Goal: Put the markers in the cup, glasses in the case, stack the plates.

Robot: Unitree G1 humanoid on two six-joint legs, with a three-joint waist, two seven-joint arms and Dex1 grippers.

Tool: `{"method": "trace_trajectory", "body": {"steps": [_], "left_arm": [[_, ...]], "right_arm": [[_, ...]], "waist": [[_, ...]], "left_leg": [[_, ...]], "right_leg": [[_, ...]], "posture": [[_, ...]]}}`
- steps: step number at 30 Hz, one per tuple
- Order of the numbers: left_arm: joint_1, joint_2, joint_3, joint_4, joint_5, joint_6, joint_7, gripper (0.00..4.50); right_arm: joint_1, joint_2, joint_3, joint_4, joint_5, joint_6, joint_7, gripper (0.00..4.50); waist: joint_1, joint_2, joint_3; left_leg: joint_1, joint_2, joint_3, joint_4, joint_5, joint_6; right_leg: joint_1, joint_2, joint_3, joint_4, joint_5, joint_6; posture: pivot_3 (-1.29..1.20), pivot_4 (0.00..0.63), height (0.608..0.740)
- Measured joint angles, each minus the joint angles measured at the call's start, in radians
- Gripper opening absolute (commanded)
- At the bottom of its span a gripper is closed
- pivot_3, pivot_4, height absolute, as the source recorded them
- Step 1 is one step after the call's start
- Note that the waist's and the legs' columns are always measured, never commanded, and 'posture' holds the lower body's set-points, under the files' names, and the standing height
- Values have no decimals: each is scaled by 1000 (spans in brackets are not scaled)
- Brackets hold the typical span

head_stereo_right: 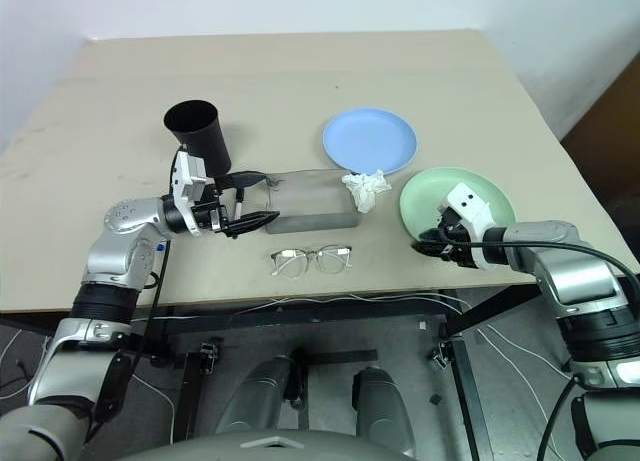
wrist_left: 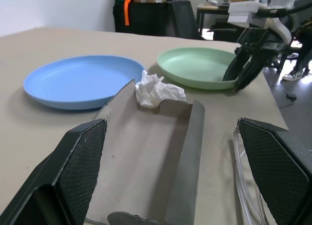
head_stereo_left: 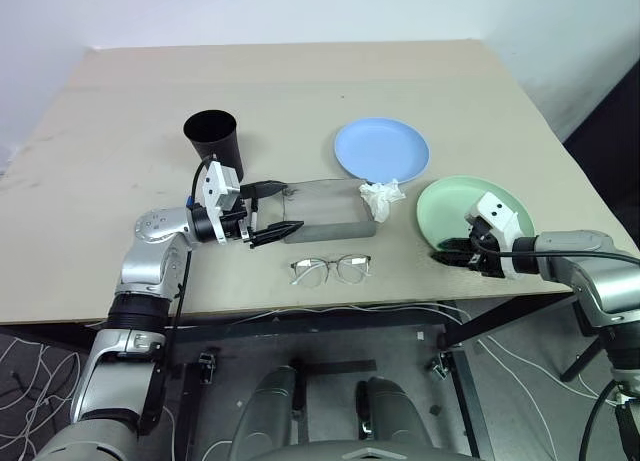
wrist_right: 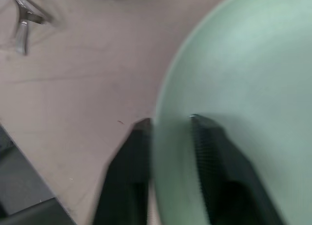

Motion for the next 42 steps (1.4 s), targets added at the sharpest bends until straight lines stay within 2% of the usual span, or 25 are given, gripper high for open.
{"method": "trace_trajectory", "body": {"steps": [4,7,12,15,19,22,25,30,33,37,42], "left_arm": [[-1,-10,0,1,4,-2,1,4500],[-8,-19,-2,1,6,-2,0,4500],[-21,-23,-1,9,7,-2,1,4500],[-30,-31,0,18,7,-2,3,4500],[-31,-36,0,18,7,-2,8,4500],[-20,-32,10,9,7,-2,24,4500],[-4,-33,12,-22,6,0,40,4500],[30,-31,16,-69,5,8,73,4500],[48,-24,20,-99,4,10,92,4500],[70,-23,20,-136,4,21,120,4500],[102,-8,20,-161,4,27,146,4500]], "right_arm": [[1,-42,-71,-61,19,30,0,30],[10,-56,-129,-112,36,63,-15,30],[-7,-68,-206,-179,65,115,-54,30],[-105,-60,-213,-202,82,113,-76,30],[-224,-7,-165,-162,45,-31,-84,30],[-327,82,-60,7,-41,-189,-78,30],[-467,198,59,292,-166,-362,-90,30],[-682,381,174,755,-329,-548,-161,30],[-757,462,190,943,-388,-645,-206,30],[-819,539,190,1130,-436,-683,-271,30],[-826,562,198,1181,-478,-696,-233,30]], "waist": [[-2,0,0],[-1,0,0],[0,0,0],[-5,1,0],[-4,0,0],[-5,1,1],[-9,1,1],[-2,1,1],[-4,1,1],[-4,1,1],[-7,1,1]], "left_leg": [[0,0,1,1,-1,1],[-1,1,2,1,-1,1],[-2,1,2,1,-1,1],[-2,2,3,2,-1,1],[-2,3,3,3,-1,1],[-2,3,3,6,-2,3],[-2,3,5,7,-3,5],[-3,3,5,7,-3,4],[-3,3,6,6,-3,4],[-3,3,7,6,-2,4],[-1,3,10,6,-3,4]], "right_leg": [[0,-4,-5,-1,4,0],[-1,-12,-17,-1,5,0],[-2,-13,-19,-4,5,0],[-2,-12,-18,-4,5,0],[-2,-11,-19,-4,5,0],[-1,-11,-18,-4,5,0],[-1,-12,-18,-4,8,2],[-5,-11,-18,0,10,6],[-5,-10,-18,1,11,7],[-7,-10,-18,3,12,9],[-9,-9,-16,7,12,9]], "posture": [[0,150,727],[0,150,727],[0,150,727],[0,150,727],[0,150,727],[0,150,727],[0,150,727],[0,150,727],[0,150,727],[0,150,727],[0,150,727]]}}
